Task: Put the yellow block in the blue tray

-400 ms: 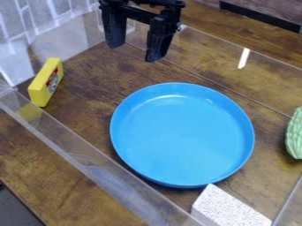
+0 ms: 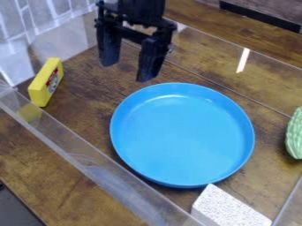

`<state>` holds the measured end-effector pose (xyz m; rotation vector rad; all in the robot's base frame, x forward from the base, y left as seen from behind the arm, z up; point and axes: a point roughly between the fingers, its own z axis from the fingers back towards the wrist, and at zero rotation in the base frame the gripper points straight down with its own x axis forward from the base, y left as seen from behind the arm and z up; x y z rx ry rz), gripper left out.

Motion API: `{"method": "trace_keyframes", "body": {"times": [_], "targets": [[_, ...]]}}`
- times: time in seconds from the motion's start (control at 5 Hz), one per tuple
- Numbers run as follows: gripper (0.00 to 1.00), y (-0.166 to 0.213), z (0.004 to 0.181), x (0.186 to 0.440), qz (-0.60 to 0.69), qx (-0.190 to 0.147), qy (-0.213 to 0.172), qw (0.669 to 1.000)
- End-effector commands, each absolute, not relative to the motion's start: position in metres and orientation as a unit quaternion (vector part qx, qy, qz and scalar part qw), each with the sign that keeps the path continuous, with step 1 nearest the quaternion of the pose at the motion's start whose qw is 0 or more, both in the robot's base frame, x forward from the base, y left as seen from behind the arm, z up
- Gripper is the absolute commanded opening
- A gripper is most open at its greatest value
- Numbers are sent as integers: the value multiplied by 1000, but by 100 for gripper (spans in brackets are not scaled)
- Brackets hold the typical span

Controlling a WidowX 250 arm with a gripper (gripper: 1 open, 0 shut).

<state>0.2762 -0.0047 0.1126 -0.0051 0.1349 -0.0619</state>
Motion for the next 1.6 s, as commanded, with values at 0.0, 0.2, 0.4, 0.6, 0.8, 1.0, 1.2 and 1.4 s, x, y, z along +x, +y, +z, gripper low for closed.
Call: {"method": "trace_keyframes", "body": {"times": [0.0,0.2,0.4,0.6,0.8,1.0,1.2,1.4], "targets": [[100,4,126,281,-25,-5,48,999],[100,-1,128,284,-38,-6,54,998],[100,5,119,288,0,-8,57,998],[100,21,121,286,38,-12,51,998],[100,48,123,280,85,-14,41,995],[100,68,132,279,123,-13,32,992],[100,71,138,288,140,-11,34,989],[100,85,111,283,142,-7,35,989]]}}
